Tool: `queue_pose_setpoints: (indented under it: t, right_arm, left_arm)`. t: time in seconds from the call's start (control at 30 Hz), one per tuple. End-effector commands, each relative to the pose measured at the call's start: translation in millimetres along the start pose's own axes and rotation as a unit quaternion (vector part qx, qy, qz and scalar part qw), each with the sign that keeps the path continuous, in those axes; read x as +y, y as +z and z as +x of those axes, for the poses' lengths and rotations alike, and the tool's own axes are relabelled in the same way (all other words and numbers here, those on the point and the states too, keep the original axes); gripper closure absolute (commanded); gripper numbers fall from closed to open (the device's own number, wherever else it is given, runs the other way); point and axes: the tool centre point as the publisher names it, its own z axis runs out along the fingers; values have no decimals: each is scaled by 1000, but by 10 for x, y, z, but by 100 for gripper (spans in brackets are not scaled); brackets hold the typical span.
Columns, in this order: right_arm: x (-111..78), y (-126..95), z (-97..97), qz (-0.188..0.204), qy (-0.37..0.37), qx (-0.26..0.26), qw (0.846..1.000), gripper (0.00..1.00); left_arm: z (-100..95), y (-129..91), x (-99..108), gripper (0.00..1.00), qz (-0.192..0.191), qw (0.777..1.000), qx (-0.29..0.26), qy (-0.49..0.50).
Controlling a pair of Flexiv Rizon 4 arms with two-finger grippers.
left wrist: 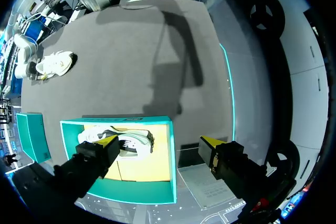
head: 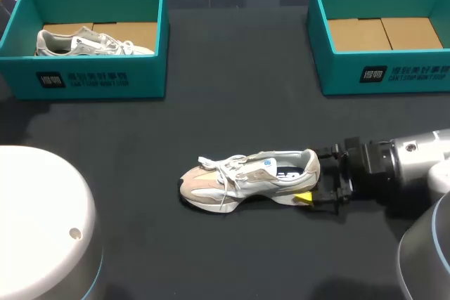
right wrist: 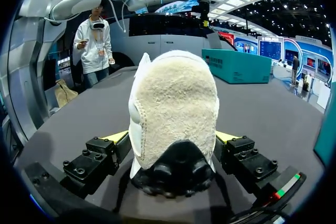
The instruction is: Take the shoe out of the shoebox, open the shoe tongue, remove and reinsert the insole, then place the shoe into the shoebox
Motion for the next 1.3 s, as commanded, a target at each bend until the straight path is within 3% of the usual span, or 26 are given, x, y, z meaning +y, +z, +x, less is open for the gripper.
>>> queue_pose_setpoints:
  t: [0.03,0.43,0.47,0.6,0.63,0.67,1.3]
  right_arm:
    - [5,67,7,3,0,0,1000,0]
    - [0,202,-13,2,2,10,1000,0]
    - [5,209,-15,2,1,11,1000,20]
    - [18,224,-23,2,-1,12,1000,62]
    - [22,228,-25,4,-2,11,1000,85]
    - [26,230,-27,4,-3,10,1000,100]
    - [55,254,20,9,-4,-8,1000,100]
  left_arm:
    - [2,-2,-2,0,0,1000,1,0]
    - [2,-2,-2,0,0,1000,1,0]
    - [2,-2,-2,0,0,1000,1,0]
    - [2,-2,-2,0,0,1000,1,0]
    - [2,-2,-2,0,0,1000,1,0]
    - [2,-2,-2,0,0,1000,1,0]
    - [2,-2,-2,0,0,1000,1,0]
